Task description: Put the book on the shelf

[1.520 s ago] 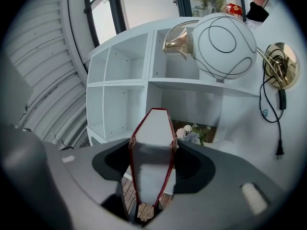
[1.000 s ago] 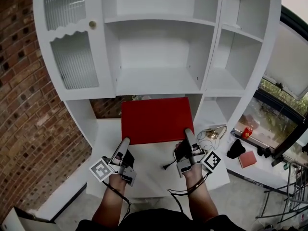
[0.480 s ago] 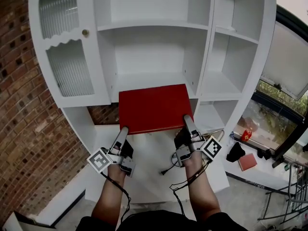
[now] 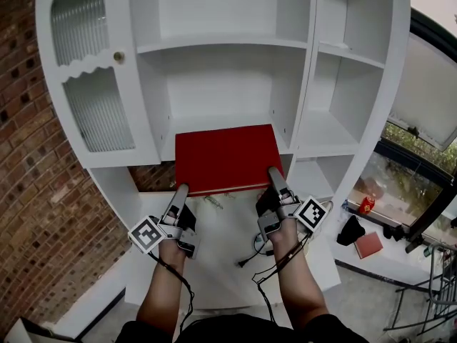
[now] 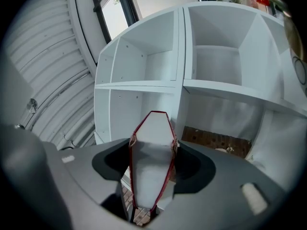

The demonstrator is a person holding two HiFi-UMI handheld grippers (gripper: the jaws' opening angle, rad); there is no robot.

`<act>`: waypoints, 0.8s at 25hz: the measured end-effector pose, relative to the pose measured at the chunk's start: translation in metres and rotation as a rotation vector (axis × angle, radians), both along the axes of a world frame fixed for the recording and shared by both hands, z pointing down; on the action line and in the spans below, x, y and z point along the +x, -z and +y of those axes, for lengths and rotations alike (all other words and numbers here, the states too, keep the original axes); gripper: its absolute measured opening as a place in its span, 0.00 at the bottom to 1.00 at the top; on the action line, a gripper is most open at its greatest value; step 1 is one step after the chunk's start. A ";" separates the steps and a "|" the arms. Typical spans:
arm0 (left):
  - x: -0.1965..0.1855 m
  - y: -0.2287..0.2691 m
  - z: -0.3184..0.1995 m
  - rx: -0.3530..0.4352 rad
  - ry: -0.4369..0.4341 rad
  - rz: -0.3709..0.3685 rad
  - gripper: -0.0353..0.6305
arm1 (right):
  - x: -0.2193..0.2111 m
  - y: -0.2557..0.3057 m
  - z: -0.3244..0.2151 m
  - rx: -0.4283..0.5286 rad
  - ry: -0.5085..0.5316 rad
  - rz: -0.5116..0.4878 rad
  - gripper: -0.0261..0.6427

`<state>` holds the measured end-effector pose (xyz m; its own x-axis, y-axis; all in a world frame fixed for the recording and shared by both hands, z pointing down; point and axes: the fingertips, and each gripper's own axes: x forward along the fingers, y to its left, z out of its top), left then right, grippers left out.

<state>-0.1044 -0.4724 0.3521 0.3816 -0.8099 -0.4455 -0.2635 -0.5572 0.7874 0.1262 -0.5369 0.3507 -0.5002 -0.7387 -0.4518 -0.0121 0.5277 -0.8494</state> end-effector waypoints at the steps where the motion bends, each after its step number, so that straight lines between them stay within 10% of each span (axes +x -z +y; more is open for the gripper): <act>1: 0.000 0.001 -0.002 -0.001 0.005 -0.003 0.44 | -0.001 -0.002 -0.002 -0.007 0.001 0.007 0.44; 7: -0.001 0.003 -0.015 0.008 0.064 -0.070 0.45 | 0.000 0.001 -0.016 -0.014 -0.052 0.091 0.46; 15: 0.006 0.029 -0.021 0.157 0.317 -0.518 0.32 | 0.009 0.014 -0.034 -0.006 -0.239 0.287 0.54; 20: 0.004 0.032 -0.030 0.150 0.340 -0.553 0.30 | 0.013 0.022 -0.039 0.047 -0.361 0.476 0.58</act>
<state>-0.1009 -0.5020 0.3204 0.3208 -0.8699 -0.3746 -0.7868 -0.4649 0.4060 0.1388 -0.5763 0.3286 -0.3768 -0.8843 -0.2758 -0.5709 0.4561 -0.6826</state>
